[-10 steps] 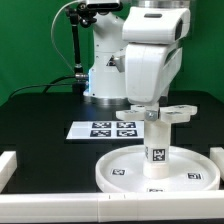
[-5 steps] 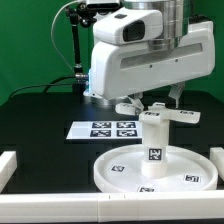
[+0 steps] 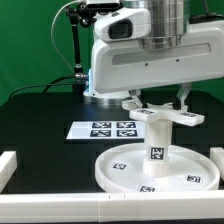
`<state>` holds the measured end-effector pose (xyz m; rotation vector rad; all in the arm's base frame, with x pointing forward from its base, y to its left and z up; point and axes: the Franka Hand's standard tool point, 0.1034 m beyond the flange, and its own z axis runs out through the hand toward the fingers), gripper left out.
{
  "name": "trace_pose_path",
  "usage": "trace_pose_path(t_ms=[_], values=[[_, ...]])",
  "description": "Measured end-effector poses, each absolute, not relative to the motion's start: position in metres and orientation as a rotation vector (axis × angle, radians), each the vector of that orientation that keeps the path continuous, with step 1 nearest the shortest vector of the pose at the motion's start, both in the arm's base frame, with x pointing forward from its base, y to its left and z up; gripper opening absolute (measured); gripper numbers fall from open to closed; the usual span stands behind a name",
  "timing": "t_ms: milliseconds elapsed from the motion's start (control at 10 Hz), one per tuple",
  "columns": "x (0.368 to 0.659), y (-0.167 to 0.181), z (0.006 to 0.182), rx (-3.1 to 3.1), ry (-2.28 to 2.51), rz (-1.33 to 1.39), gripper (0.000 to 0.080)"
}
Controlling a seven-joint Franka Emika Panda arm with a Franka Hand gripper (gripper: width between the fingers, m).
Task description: Assemble round table
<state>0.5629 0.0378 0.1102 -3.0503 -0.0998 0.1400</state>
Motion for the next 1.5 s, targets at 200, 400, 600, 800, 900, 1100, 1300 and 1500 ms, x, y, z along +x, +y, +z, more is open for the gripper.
trace_pose_path(t_ms=[200, 400, 600, 800, 900, 1100, 1300, 1500], values=[[0.5636, 0.0400, 0.1111, -3.045, 0.080, 0.143, 0.0429], [0.5607, 0.0372, 0.1066, -2.934, 0.561, 0.094, 0.0429], [0.5607, 0.0374, 0.1068, -2.836, 0.877, 0.045, 0.0429], [0.5627, 0.0378, 0.1067, -2.767, 1.042, 0.038, 0.0429], [0.5628, 0.0393, 0.1068, -2.714, 1.161, 0.051, 0.0429], [0.5641, 0.0406, 0.1080, -2.656, 1.288, 0.060, 0.0429], [0.5645, 0.0405, 0.1078, -2.619, 1.362, 0.065, 0.0429], [0.5640, 0.0408, 0.1079, -2.627, 1.351, 0.068, 0.0592]])
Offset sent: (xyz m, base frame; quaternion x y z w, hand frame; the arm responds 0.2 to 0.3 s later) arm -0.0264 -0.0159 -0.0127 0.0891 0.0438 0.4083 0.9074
